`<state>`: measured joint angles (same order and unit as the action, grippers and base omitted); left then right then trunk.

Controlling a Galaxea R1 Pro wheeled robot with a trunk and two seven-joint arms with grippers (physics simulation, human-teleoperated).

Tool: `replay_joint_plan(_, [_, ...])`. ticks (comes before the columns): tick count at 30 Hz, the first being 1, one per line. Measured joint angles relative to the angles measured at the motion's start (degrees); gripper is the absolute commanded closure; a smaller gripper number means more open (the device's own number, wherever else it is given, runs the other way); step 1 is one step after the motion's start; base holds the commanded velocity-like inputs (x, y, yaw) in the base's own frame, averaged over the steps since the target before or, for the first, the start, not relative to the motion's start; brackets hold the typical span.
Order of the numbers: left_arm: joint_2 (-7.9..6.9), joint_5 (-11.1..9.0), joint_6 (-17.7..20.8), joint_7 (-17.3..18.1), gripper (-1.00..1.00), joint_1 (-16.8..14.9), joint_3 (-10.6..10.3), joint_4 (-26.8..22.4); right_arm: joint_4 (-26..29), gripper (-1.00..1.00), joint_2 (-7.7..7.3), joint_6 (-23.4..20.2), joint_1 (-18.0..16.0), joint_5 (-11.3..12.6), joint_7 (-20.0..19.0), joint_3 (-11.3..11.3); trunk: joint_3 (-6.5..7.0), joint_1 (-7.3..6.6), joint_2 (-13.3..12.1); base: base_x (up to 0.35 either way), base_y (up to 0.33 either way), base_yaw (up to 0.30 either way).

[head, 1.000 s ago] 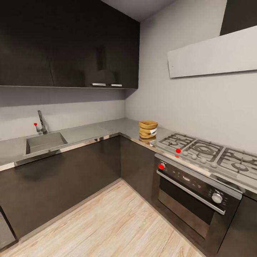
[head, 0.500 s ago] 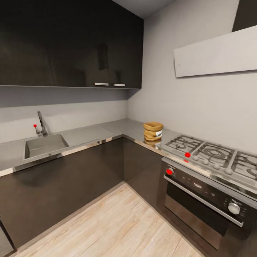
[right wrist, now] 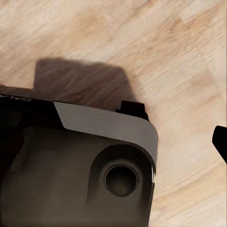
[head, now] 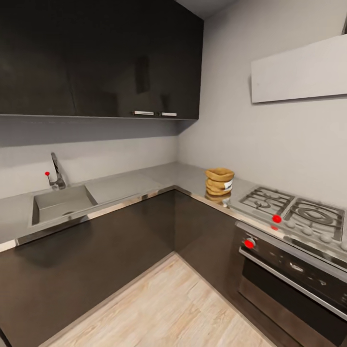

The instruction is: In the kitchen, take the popcorn bag from the countertop, put it into the microwave, and heat it until the popcorn is cooked so the cooked popcorn ends up inside the bag.

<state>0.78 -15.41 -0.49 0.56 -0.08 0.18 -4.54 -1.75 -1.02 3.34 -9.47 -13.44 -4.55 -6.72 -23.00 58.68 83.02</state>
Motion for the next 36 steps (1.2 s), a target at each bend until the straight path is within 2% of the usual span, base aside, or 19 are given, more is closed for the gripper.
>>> replay_joint_plan(9, [0.00,0.1,0.0,0.0,-1.00,0.0,0.0,0.0,0.0,-1.00,0.00,0.0,0.0,0.0,0.0,0.0,0.00,0.00,0.0,0.294,0.188,0.000])
replay_joint_plan(36, [0.00,0.1,-0.1,0.0,-1.00,0.0,0.0,0.0,0.0,-1.00,-0.34,0.3,0.0,0.0,0.1,0.0,0.00,0.00,0.0,0.315,0.109,0.000])
